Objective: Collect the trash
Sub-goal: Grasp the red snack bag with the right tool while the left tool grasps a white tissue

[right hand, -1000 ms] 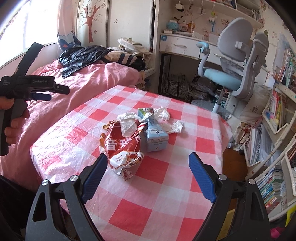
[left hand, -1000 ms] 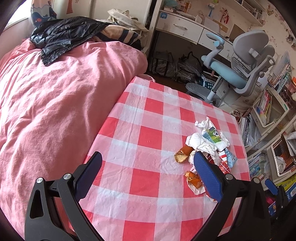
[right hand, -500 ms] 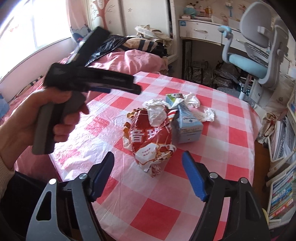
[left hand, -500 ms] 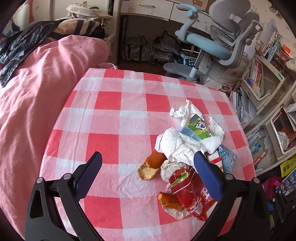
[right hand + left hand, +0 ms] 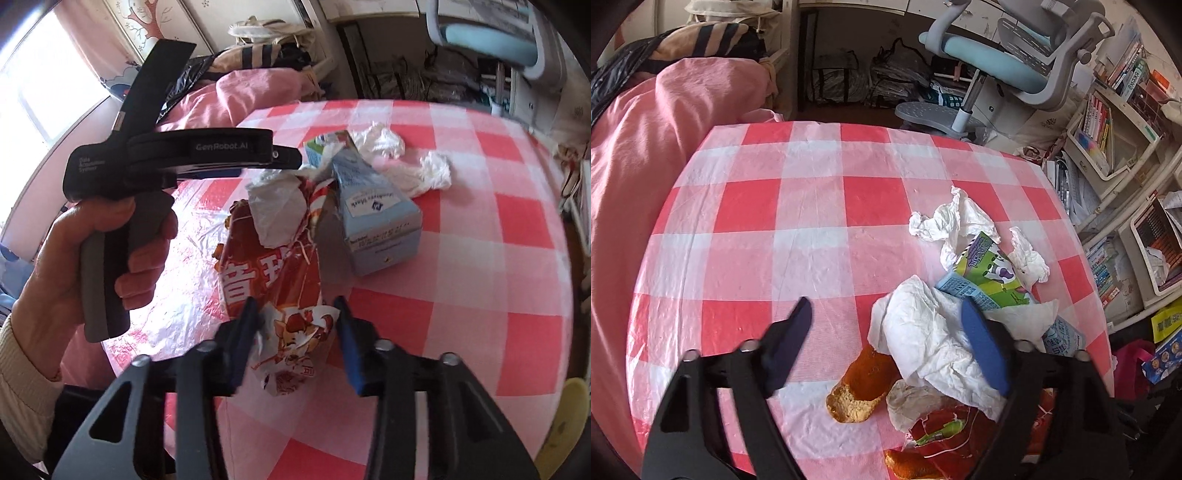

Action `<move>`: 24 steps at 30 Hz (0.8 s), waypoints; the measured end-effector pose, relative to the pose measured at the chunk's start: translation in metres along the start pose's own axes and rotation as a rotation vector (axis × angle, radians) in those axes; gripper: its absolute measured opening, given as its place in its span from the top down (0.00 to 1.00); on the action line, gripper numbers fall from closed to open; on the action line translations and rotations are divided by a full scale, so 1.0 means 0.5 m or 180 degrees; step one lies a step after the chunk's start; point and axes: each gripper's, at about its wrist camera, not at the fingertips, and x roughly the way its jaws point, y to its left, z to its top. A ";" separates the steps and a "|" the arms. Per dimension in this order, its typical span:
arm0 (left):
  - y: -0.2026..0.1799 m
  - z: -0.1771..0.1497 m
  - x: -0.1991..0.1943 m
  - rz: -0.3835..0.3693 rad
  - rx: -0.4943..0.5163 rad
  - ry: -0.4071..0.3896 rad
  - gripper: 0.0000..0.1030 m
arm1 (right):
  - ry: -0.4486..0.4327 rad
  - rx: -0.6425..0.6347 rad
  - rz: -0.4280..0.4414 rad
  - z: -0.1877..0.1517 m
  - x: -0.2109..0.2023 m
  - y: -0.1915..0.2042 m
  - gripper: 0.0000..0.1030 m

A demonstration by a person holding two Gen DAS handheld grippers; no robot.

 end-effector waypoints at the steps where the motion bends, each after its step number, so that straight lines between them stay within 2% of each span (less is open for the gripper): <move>1: 0.001 -0.001 0.007 -0.0065 -0.0014 0.0059 0.72 | -0.0001 0.0001 0.0029 0.000 0.000 0.002 0.72; 2: 0.003 -0.002 0.010 -0.0112 -0.0040 0.0080 0.81 | -0.0016 -0.0038 0.0024 0.000 -0.004 0.007 0.74; 3: 0.006 -0.003 0.006 -0.0127 -0.0069 0.0059 0.87 | -0.0037 -0.0085 0.0000 -0.001 -0.009 0.014 0.75; 5: 0.013 -0.002 -0.015 -0.0161 -0.0112 -0.0043 0.93 | -0.0098 -0.0176 -0.0012 -0.003 -0.022 0.025 0.77; 9: 0.045 -0.005 -0.097 -0.0247 -0.0298 -0.0328 0.94 | -0.0241 -0.0327 0.0005 -0.011 -0.054 0.042 0.77; 15: 0.094 -0.050 -0.223 -0.0366 -0.0523 -0.0640 0.94 | -0.0639 -0.0390 0.0020 -0.024 -0.130 0.054 0.78; 19: 0.102 -0.087 -0.274 -0.0298 -0.0509 -0.0731 0.94 | -0.0728 -0.0399 -0.0114 -0.028 -0.152 0.048 0.78; 24: 0.101 -0.122 -0.301 -0.0234 -0.0401 -0.0754 0.94 | -0.0790 -0.0526 -0.0303 -0.046 -0.175 0.054 0.78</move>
